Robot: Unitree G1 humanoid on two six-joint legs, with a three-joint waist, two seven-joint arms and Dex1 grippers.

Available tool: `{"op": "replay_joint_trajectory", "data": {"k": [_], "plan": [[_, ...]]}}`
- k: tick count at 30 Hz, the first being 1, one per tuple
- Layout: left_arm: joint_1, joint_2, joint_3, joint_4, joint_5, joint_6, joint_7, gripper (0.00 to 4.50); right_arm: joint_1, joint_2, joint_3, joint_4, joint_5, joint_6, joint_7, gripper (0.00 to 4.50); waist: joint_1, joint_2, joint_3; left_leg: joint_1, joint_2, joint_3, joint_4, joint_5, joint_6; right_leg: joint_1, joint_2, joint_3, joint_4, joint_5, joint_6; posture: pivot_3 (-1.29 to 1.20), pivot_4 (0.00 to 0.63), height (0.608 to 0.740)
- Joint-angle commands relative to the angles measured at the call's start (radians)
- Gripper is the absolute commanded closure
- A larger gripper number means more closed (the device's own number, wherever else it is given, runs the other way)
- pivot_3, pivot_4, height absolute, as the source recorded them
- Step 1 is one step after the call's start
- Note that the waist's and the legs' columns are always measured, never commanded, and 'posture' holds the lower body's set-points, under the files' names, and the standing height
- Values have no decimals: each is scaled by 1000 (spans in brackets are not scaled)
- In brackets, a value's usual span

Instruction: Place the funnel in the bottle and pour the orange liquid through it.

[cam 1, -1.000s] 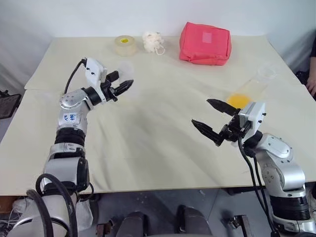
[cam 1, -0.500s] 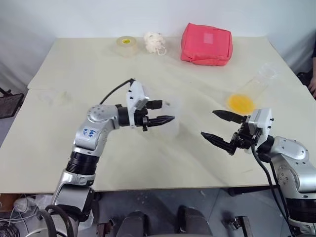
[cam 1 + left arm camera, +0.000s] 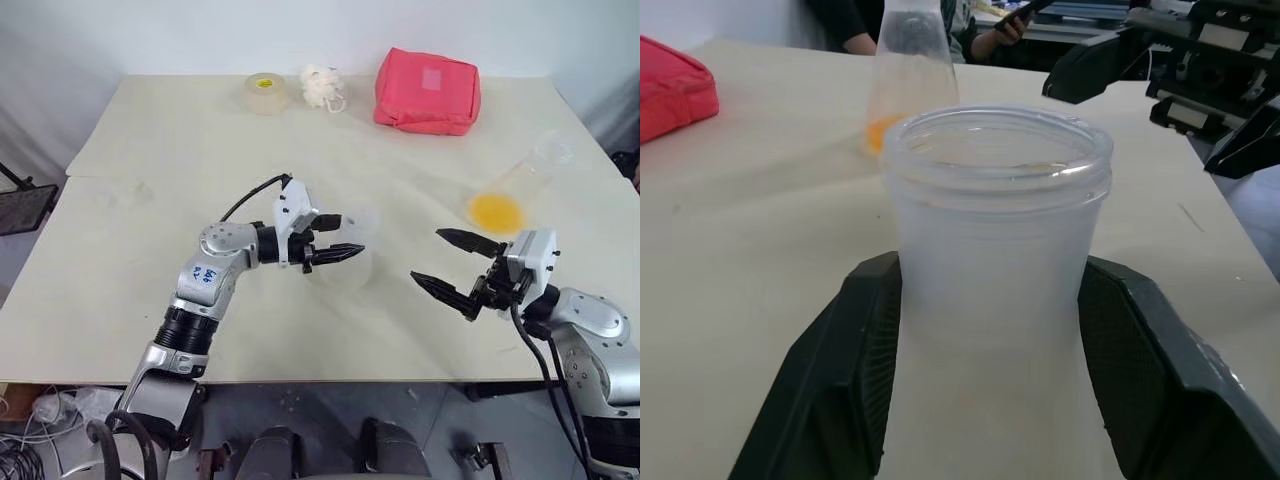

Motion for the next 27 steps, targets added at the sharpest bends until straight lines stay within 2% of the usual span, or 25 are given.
{"op": "replay_joint_trajectory", "data": {"k": [1,4,27], "plan": [[8,-11,9,-36,-14,-15,6,898,12,2,-31,-47,11,-21,-6,0,0,0,0,0,0,0,0,0,0,0,0,0,0,0,0,0,150,740],[25,-7,10,-62,-23,5,5,28,19,-1,-33,-50,12,-21,-3,0,-1,0,0,0,0,0,0,0,0,0,0,0,0,0,0,0,150,740],[40,57,58,-95,-44,81,25,28,-31,-10,-17,2,-3,-27,34,0,-1,0,0,0,0,-1,1,0,0,0,0,0,0,0,0,0,150,740]]}}
